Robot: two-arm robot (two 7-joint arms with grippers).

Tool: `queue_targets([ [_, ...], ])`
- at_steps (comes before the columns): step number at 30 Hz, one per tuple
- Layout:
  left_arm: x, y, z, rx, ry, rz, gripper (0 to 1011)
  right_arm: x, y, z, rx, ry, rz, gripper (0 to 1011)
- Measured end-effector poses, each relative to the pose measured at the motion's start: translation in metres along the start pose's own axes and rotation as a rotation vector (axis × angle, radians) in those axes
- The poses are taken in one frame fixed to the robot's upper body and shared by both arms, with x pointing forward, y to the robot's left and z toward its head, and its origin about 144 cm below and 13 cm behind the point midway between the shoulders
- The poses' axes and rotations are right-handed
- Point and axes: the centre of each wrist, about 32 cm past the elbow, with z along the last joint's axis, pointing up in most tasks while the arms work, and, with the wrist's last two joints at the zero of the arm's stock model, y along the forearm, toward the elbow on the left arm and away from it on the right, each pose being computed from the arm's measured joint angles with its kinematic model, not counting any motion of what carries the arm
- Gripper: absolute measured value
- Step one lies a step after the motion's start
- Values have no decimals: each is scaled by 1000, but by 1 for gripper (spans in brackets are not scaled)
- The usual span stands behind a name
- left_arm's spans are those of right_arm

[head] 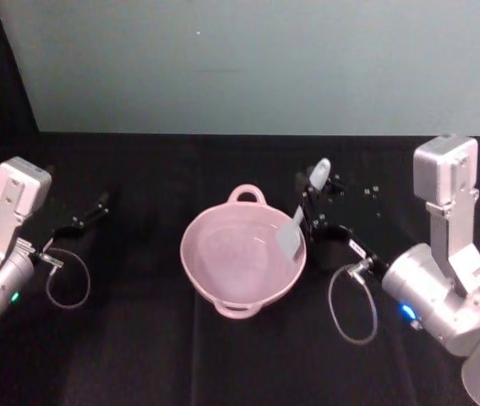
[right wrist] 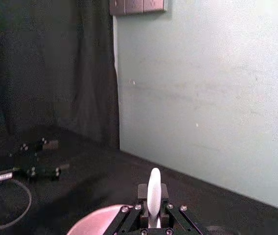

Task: Use the one hand to pick up the spoon and stir the clear water in the bowl.

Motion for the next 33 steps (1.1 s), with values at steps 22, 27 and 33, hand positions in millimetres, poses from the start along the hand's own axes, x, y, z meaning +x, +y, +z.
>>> queue_targets([
  [22, 0, 0, 0, 0, 0, 0, 1011, -18, 54, -13, 0, 44, 158, 119],
  [27, 0, 0, 0, 0, 0, 0, 1011, -21, 60, -16, -6, 41, 162, 118],
  [33, 0, 0, 0, 0, 0, 0, 1011, -20, 72, -21, -8, 13, 114, 119],
])
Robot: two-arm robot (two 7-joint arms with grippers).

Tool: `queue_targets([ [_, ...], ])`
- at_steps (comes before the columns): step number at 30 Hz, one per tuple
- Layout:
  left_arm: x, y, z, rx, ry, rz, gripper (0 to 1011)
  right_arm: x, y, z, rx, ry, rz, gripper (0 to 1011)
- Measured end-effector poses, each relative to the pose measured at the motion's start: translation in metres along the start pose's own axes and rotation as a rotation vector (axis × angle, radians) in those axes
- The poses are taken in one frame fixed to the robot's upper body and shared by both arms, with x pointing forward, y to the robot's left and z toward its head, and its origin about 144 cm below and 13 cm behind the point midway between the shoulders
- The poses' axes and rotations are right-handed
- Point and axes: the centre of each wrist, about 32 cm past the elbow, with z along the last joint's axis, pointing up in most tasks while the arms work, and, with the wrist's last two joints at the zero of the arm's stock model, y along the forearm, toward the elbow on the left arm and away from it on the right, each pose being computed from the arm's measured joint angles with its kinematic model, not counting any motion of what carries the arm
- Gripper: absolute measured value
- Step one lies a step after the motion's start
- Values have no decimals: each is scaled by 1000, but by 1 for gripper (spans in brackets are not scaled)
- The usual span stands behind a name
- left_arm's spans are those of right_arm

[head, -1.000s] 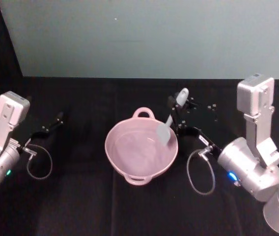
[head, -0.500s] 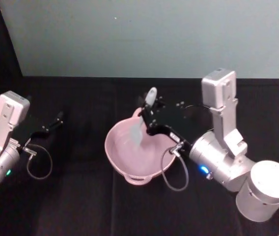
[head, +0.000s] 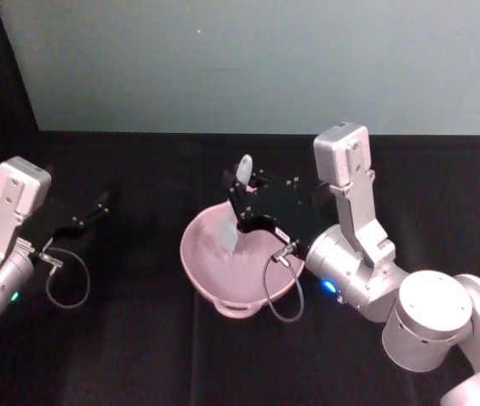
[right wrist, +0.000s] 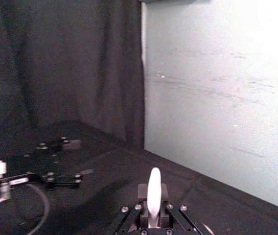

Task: Use the one hand to pick up the spoon and stir the clear water in the bowl.

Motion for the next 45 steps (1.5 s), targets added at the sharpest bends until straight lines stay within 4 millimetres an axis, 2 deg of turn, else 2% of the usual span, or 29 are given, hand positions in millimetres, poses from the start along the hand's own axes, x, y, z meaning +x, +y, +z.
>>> queue_targets([
  [8, 0, 0, 0, 0, 0, 0, 1011, 10, 4, 0, -24, -33, -71, 119],
  [12, 0, 0, 0, 0, 0, 0, 1011, 14, -2, 6, -44, -63, -89, 119],
  [18, 0, 0, 0, 0, 0, 0, 1011, 16, -21, 19, -80, -80, -72, 119],
  [27, 0, 0, 0, 0, 0, 0, 1011, 5, -36, 25, -111, -20, 17, 119],
  [32, 0, 0, 0, 0, 0, 0, 1011, -3, -34, 24, -109, 7, 45, 119],
  [37, 0, 0, 0, 0, 0, 0, 1011, -14, -20, 20, -79, 26, 64, 119],
  [45, 0, 0, 0, 0, 0, 0, 1011, -16, 0, 16, -54, 9, 29, 119],
])
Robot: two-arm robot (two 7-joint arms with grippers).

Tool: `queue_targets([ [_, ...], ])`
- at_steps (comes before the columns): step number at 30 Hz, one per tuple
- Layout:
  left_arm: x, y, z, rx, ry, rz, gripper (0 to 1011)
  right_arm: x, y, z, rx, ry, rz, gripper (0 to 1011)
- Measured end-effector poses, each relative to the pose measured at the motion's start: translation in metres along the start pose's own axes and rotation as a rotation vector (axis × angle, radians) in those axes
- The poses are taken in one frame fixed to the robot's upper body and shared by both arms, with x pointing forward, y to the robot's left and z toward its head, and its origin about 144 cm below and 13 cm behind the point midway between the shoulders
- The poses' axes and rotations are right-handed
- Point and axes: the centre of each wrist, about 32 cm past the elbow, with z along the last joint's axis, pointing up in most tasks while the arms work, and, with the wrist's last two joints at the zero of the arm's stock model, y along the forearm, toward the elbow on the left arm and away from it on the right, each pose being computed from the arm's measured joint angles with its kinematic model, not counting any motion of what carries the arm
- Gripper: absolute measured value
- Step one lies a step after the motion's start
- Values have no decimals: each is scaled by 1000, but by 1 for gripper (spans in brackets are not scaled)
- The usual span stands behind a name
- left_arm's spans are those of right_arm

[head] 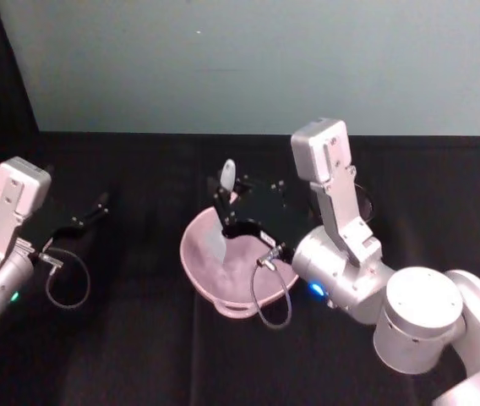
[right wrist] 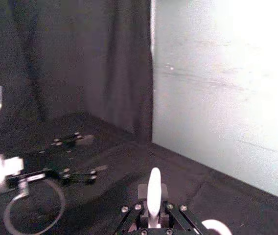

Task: Use the one hand to pick up the spoon and stir the clear water in the bowl.

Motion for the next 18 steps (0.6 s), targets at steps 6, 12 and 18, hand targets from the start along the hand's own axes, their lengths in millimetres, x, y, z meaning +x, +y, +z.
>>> queue_targets([
  [6, 0, 0, 0, 0, 0, 0, 1011, 9, 12, -4, 5, -22, -73, 119],
  [12, 0, 0, 0, 0, 0, 0, 1011, 19, 8, -5, 0, -49, -122, 118],
  [18, 0, 0, 0, 0, 0, 0, 1011, 25, -10, -2, -19, -62, -103, 119],
])
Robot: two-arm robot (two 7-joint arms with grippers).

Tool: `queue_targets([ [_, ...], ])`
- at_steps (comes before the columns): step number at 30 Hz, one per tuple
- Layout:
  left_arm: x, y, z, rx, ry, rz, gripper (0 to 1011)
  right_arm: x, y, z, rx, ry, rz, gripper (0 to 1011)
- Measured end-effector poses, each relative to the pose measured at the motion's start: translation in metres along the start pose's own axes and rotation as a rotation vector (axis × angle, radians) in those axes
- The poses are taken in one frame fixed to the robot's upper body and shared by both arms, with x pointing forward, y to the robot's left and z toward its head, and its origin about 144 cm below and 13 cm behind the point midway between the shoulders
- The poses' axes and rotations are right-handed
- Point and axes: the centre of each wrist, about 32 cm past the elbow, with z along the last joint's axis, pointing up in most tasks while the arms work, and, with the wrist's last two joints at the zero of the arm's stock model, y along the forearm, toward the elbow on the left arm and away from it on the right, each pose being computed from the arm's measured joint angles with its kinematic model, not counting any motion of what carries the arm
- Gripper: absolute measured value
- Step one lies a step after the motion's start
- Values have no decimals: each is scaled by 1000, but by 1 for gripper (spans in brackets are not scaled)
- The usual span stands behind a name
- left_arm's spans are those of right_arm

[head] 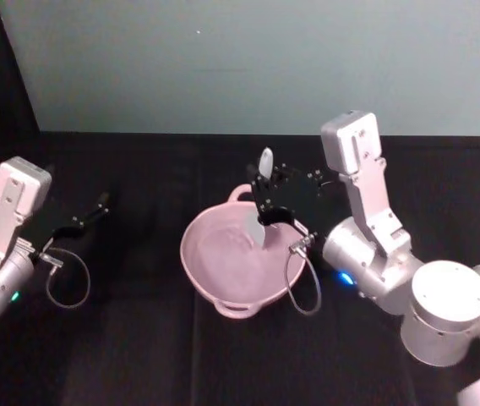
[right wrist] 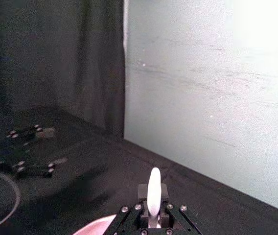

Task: Use the one hand to pick up the spoon and stir the clear water in the bowl.

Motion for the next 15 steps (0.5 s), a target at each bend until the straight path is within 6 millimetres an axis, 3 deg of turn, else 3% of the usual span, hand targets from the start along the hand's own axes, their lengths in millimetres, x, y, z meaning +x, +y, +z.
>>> queue_targets([
  [9, 0, 0, 0, 0, 0, 0, 1011, -5, -28, 5, -27, 22, 83, 118],
  [15, 0, 0, 0, 0, 0, 0, 1011, -16, -30, 3, -33, 44, 128, 118],
])
